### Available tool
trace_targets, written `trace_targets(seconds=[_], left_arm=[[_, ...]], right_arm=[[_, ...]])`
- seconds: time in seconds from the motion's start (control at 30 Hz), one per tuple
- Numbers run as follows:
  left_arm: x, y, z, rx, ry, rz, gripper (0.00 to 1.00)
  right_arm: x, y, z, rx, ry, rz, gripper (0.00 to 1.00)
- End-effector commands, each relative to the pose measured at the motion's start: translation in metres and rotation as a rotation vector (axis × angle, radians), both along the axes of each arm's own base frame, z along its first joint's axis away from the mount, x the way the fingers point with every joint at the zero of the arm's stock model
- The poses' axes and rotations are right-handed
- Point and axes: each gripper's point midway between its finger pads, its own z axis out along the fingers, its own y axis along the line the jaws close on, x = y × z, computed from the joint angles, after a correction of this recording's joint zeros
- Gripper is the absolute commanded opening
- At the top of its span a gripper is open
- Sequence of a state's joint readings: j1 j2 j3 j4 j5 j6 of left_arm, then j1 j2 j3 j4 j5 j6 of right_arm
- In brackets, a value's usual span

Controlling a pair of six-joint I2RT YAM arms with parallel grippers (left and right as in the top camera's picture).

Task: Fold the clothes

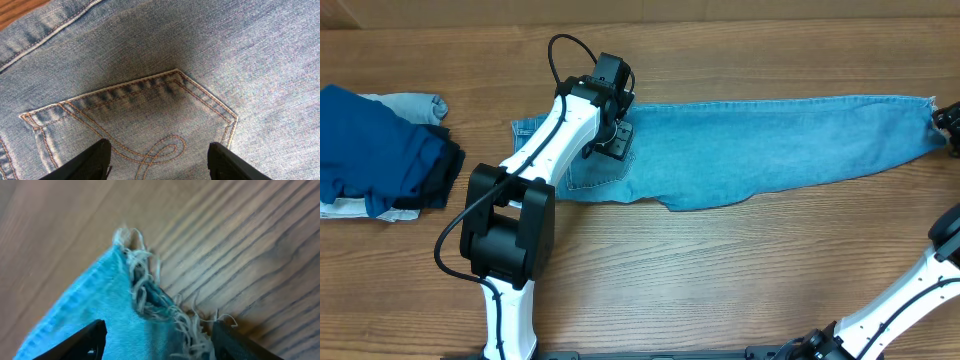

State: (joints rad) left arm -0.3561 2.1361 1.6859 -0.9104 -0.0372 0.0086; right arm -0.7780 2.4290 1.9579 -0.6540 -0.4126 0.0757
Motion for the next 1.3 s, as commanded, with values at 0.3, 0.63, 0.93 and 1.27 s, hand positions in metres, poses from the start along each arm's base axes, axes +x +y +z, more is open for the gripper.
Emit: trace_targets(seconds=[0.3, 0.63, 0.93, 1.27], left_arm=[[0.000, -0.005, 0.007, -0.032, 0.000, -0.014, 0.64], [0.014, -0.011, 0.055, -0.052, -0.043, -0.017, 0.60], [0.041, -0.003, 0.218, -0.137, -0.306, 0.012, 0.66], [-0.012, 0.049, 0.372, -0.218, -0.618, 0.079, 0.69]], right_arm=[[0.005, 0.055, -0.047, 0.052, 0.078, 0.236, 0.34], [0.008, 0.067, 0.170, -0.014, -0.281, 0.251, 0.04], [-0.049, 0.138, 0.377, -0.250, -0.584, 0.323, 0.04], [-0.035, 0.438, 0.351, -0.019, -0.410, 0.801, 0.04]])
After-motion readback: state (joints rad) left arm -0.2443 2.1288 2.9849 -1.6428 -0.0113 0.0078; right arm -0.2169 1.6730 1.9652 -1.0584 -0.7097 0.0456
